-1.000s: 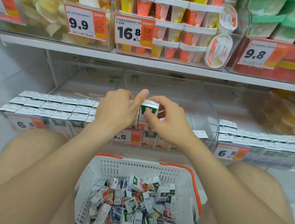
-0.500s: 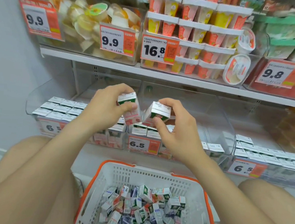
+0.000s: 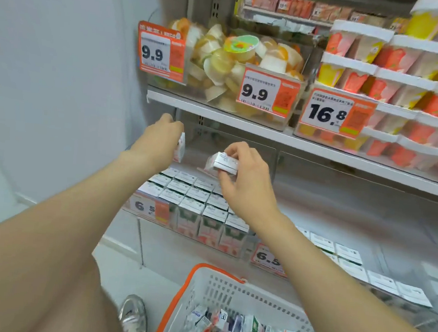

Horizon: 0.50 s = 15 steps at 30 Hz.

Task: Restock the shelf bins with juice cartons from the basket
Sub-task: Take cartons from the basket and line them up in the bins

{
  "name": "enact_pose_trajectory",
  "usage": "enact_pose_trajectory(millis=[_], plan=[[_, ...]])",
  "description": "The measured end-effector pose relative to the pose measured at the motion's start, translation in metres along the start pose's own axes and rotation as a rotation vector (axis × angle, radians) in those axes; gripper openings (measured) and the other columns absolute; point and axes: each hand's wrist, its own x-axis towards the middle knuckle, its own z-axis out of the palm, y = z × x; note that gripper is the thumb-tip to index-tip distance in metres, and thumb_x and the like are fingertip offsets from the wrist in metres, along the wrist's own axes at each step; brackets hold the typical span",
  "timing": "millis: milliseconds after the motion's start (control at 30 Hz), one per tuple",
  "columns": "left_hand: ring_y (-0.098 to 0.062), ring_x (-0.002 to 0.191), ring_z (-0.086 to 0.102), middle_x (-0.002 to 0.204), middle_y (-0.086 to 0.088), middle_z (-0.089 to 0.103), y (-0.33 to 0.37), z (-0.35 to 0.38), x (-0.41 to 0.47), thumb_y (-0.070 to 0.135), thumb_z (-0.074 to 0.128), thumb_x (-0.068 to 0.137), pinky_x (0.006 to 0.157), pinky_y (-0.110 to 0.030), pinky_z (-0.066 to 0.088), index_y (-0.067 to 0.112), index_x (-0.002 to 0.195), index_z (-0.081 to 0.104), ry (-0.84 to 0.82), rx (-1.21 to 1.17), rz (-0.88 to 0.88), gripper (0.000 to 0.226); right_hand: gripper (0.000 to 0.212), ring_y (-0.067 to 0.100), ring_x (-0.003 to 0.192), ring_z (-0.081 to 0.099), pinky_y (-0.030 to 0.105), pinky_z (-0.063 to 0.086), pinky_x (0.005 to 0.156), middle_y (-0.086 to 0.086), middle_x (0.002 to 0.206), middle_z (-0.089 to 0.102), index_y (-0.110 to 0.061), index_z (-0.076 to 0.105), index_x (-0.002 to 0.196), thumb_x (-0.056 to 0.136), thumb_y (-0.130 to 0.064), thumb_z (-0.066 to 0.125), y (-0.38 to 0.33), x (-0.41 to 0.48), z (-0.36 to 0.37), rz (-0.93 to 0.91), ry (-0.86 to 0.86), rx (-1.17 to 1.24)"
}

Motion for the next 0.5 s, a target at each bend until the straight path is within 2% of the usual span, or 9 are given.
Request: enact_pose_trajectory(millis=[100,200,267,333,500], plan=[[-0.039,0.096,0.059,0.112,-0.010,0.054,-0.018,0.012,0.002,-0.019,0.061,0.079,0.070,-0.048,0.054,0.011,0.121,0.064,0.044,0.126,0.020,0.052,0.027,0.022,0.096,0.051,0.035,0.042,0.076,0.003,0.108,0.059,-0.021,0.054,0.115,0.092,-0.014,0.066,0.000,0.027,0.029,0.078,0.001,0.006],[-0.035,0.107,0.056,0.113,-0.005,0.060,-0.025,0.014,0.003,-0.015,0.063,0.083,0.062,-0.039,0.041,0.019,0.125,0.063,0.070,0.241,0.000,0.054,0.025,0.024,0.094,0.057,0.035,0.045,0.075,0.004,0.104,0.064,-0.021,0.056,0.113,0.091,-0.014,0.068,0.002,0.053,0.059,0.145,-0.043,0.028],[-0.034,0.104,0.061,0.111,-0.002,0.061,-0.023,0.015,0.003,-0.018,0.062,0.079,0.060,-0.036,0.038,0.021,0.120,0.062,0.060,0.285,-0.003,0.057,0.027,0.027,0.088,0.062,0.034,0.047,0.072,0.005,0.101,0.067,-0.022,0.057,0.114,0.092,-0.016,0.071,0.001,0.066,0.076,0.184,-0.092,0.055],[-0.035,0.095,0.067,0.113,-0.001,0.062,-0.022,0.019,0.004,-0.019,0.062,0.075,0.059,-0.036,0.037,0.022,0.120,0.058,0.072,0.299,0.014,0.061,0.029,0.026,0.086,0.059,0.032,0.044,0.069,0.006,0.101,0.066,-0.022,0.057,0.118,0.094,-0.017,0.072,0.000,0.075,0.092,0.207,-0.139,0.058],[-0.039,0.091,0.067,0.116,-0.001,0.063,-0.034,0.025,0.011,-0.019,0.058,0.077,0.059,-0.038,0.040,0.024,0.124,0.055,0.116,0.237,0.029,0.064,0.034,0.024,0.095,0.050,0.031,0.040,0.072,0.007,0.113,0.061,-0.020,0.058,0.127,0.095,-0.015,0.069,0.001,0.087,0.116,0.248,-0.201,0.038]])
